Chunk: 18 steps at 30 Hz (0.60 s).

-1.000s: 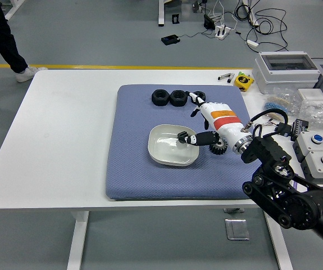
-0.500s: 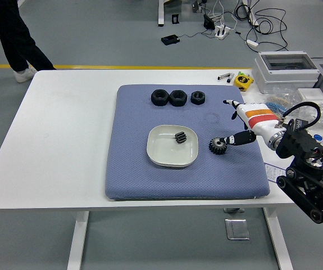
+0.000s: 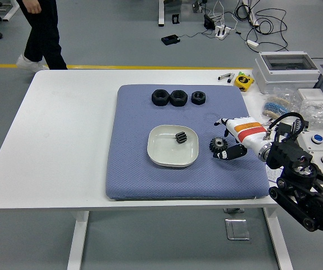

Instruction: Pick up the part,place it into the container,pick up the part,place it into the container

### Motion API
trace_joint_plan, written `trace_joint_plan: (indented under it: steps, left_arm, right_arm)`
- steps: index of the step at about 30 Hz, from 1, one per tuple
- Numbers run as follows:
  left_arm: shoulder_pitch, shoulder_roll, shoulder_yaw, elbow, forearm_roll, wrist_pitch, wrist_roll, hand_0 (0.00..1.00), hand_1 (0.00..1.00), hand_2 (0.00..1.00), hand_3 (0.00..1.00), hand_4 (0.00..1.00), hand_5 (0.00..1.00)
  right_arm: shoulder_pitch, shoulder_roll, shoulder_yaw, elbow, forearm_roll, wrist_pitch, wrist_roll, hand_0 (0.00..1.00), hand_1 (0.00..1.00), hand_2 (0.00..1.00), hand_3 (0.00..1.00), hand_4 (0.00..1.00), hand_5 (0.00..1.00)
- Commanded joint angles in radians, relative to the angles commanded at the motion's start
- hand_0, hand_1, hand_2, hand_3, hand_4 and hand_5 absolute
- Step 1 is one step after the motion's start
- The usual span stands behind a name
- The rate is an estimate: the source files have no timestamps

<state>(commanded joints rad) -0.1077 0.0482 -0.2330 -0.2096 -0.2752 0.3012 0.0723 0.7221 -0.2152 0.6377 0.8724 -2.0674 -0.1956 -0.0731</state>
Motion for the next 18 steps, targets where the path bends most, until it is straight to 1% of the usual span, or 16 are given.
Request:
trace_joint_plan:
  steps: [5, 6, 8, 18]
  left_arm:
    - [-0.001, 0.000, 0.011, -0.001, -0.016, 0.001, -0.005, 0.521, 0.580, 0.723, 0.633, 0.630, 0.601]
    - [-0.002, 0.000, 0.012, -0.001, -0.016, 0.001, -0.005, 0.522, 0.582, 0.724, 0.633, 0.630, 0.602]
    - [-0.003, 0.001, 0.014, -0.001, -0.018, 0.000, -0.006, 0.522, 0.582, 0.724, 0.633, 0.630, 0.602]
    - [-0.005, 0.002, 0.013, -0.002, -0.015, -0.002, -0.004, 0.520, 0.579, 0.722, 0.631, 0.631, 0.603]
  right_arm:
    - [0.030, 0.010, -0.040, -0.047, 0.011, 0.010, -0.005, 0.185, 0.263, 0.476, 0.703, 0.990, 0.405]
    - [0.036, 0.011, -0.047, -0.055, 0.013, 0.011, -0.005, 0.182, 0.262, 0.463, 0.686, 0.976, 0.407]
    - [0.046, 0.011, -0.058, -0.065, 0.017, 0.012, -0.006, 0.182, 0.262, 0.463, 0.686, 0.976, 0.407]
    - [0.071, 0.014, -0.098, -0.084, 0.033, 0.019, -0.008, 0.182, 0.263, 0.460, 0.674, 0.969, 0.408]
